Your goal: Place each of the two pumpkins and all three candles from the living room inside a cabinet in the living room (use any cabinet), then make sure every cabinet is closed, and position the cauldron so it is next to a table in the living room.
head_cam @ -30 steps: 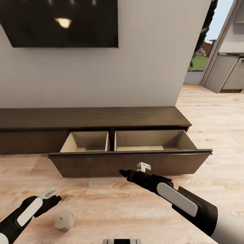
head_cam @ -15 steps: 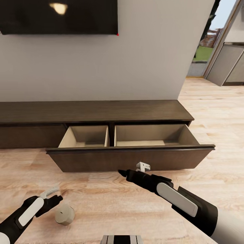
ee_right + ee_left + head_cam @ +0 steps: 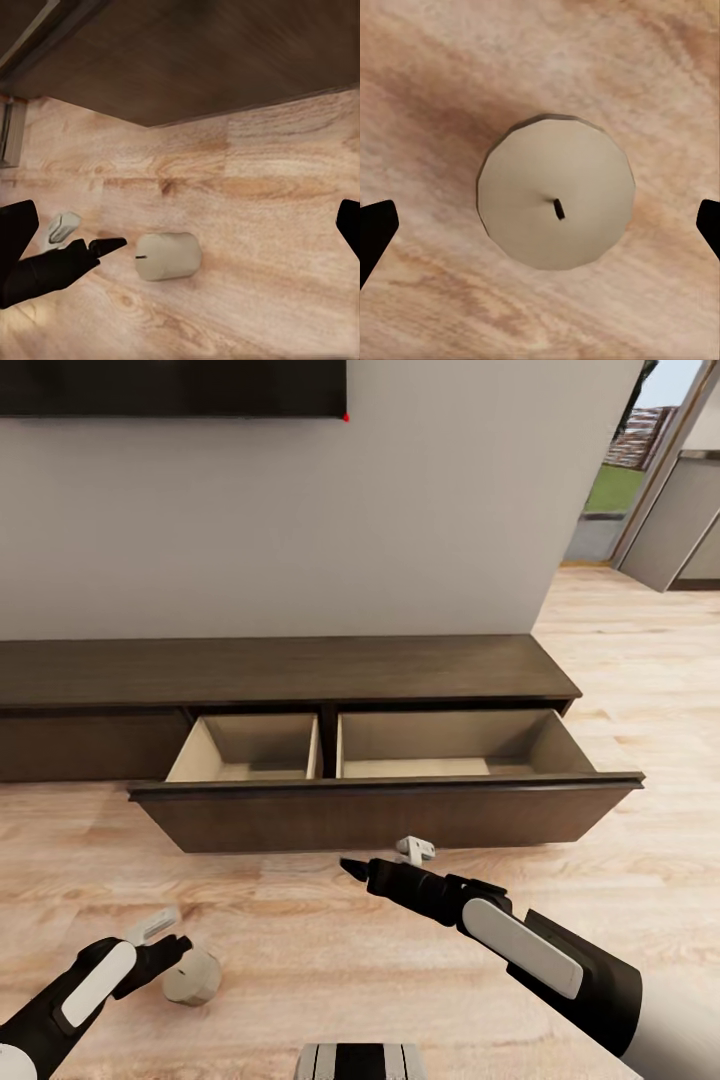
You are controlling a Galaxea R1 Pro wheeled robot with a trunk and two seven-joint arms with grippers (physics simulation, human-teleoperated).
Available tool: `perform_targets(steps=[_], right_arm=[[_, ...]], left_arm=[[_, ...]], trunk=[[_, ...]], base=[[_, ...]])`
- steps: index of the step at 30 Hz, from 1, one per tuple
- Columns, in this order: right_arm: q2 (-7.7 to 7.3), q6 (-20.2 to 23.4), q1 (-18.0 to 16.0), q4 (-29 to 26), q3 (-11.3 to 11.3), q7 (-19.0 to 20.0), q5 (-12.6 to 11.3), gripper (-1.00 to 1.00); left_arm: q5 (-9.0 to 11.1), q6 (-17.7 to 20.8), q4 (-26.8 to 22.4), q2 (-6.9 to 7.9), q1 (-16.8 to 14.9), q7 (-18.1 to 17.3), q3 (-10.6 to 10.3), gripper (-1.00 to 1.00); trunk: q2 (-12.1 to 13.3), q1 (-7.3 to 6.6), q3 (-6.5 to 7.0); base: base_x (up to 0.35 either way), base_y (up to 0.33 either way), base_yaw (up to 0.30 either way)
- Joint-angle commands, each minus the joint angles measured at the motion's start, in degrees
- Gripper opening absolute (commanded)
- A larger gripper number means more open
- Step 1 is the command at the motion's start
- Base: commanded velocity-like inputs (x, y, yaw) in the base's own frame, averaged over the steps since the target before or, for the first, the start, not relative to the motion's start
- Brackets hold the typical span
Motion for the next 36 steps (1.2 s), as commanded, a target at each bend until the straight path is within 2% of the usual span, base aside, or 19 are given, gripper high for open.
perform_targets(steps=[1, 10, 14, 19, 28, 36], right_arm=[[-0.05, -0.01, -0.06, -0.09, 0.05, -0.36, -0.38, 1.0], [-0.02, 0.0, -0.06, -0.09, 0.08, -0.37, -0.39, 1.0], [-0.06, -0.01, -0.08, -0.09, 0.04, -0.39, -0.39, 1.0], [-0.05, -0.02, -0.09, -0.09, 0.09, -0.37, -0.36, 1.0], [0.01, 0.0, -0.05, -0.01, 0.09, -0.39, -0.3, 1.0], [0.01, -0.02, -0.02, -0.04, 0.09, -0.41, -0.29, 1.0]], left_arm=[[0.58, -0.04, -0.12, -0.02, -0.04, 0.55, -0.34, 1.0], [0.51, -0.06, -0.21, -1.44, -0.04, 0.49, -0.59, 1.0], [-1.31, 0.0, -0.21, -2.07, -0.04, 0.53, -0.65, 1.0], [-1.96, 0.02, -0.21, -2.15, -0.04, 0.55, -0.6, 1.0], [-2.07, 0.02, -0.29, -2.27, -0.04, 0.55, -0.56, 1.0], [-2.07, 0.02, -0.3, -2.3, -0.04, 0.55, -0.57, 1.0]], trunk=[[-0.04, 0.01, -0.28], [-0.16, 0.24, -2.27], [-0.21, 0.35, -3.16], [-0.28, 0.48, -4.26], [-0.28, 0.48, -4.26], [-0.28, 0.48, -4.26]], base=[[0.0, 0.0, 0.0], [0.0, 0.0, 0.0], [0.0, 0.0, 0.0], [0.0, 0.0, 0.0], [0.003, 0.0, 0.0], [0.133, 0.0, 0.0]])
